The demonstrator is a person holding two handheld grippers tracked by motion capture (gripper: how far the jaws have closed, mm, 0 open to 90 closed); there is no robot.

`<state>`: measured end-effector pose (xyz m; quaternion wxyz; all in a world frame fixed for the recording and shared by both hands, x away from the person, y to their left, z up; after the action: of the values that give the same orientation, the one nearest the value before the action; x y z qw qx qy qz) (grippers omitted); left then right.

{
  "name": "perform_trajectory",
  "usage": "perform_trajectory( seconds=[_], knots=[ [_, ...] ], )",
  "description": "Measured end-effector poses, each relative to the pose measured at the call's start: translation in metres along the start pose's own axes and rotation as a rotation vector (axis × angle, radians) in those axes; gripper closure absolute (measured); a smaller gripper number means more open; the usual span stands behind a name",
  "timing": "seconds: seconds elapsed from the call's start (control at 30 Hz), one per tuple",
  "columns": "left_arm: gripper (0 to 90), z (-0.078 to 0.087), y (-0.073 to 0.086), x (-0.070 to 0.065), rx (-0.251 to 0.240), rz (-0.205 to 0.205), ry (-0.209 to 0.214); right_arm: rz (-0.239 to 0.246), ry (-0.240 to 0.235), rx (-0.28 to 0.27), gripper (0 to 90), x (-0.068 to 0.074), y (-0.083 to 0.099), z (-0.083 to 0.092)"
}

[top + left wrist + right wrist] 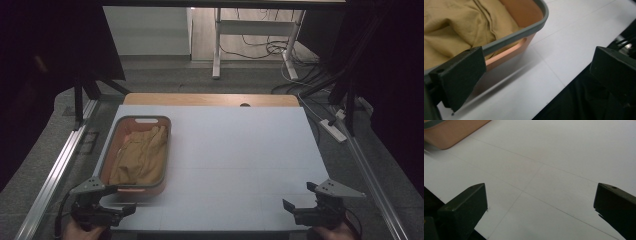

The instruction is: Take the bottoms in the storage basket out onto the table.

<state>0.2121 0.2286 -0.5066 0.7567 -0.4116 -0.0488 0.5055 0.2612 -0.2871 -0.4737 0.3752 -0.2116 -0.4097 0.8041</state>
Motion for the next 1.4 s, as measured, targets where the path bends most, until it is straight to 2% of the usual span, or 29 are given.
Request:
perform_trajectory(
  seconds=[0.1,0.13,0.43,0.6,0.83,0.9,1.0,1.1,1.4],
  knots=[
    [0.0,-0.0008,0.0001,-0.0008,0.006,-0.008,-0.018,-0.006,0.002,0.005,0.0,-0.002,0.0001,-0.0006],
    [0.0,-0.0012,0.0001,-0.0008,0.01,-0.011,-0.019,-0.01,-0.019,0.009,0.0,-0.0019,0.0006,-0.0011],
    [0.0,-0.0023,0.0001,-0.0009,0.016,-0.011,-0.017,-0.001,-0.035,0.016,0.0,-0.0005,0.0011,-0.0021],
    [0.0,-0.0027,0.0001,-0.0007,0.022,-0.005,-0.017,-0.024,-0.074,0.019,0.0,-0.0016,0.0017,-0.0029],
    [0.0,-0.003,0.0001,-0.0019,0.027,-0.016,-0.022,-0.034,-0.091,0.022,0.0,-0.0021,0.002,-0.0033],
    [0.0,-0.0028,-0.0002,-0.0025,0.025,-0.014,-0.013,-0.036,-0.094,0.022,0.0,-0.0023,0.0021,-0.0034],
    [0.0,-0.0018,-0.0019,-0.004,0.006,-0.012,-0.007,-0.039,-0.099,0.026,0.0,-0.0025,0.0023,-0.0038],
    [0.0,0.0,-0.0046,-0.0058,-0.015,-0.024,-0.024,-0.037,-0.107,0.031,0.0,-0.0022,0.0025,-0.0041],
    [0.0,0.0026,-0.009,-0.006,-0.054,-0.045,-0.029,-0.031,-0.116,0.042,0.0,-0.0013,0.0028,-0.005]
  ],
)
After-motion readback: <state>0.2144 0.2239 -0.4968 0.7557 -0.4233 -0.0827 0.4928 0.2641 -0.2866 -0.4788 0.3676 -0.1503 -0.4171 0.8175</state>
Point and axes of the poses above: each handheld gripper's, and its own axes: z roughly backward along the jaws, y roughly out of its underside, x roughly to its left, the point moved 6 cm from there along -z, roughly forward along the jaws, and after that the axes turned 6 degrees about z, right-handed, at the moved point
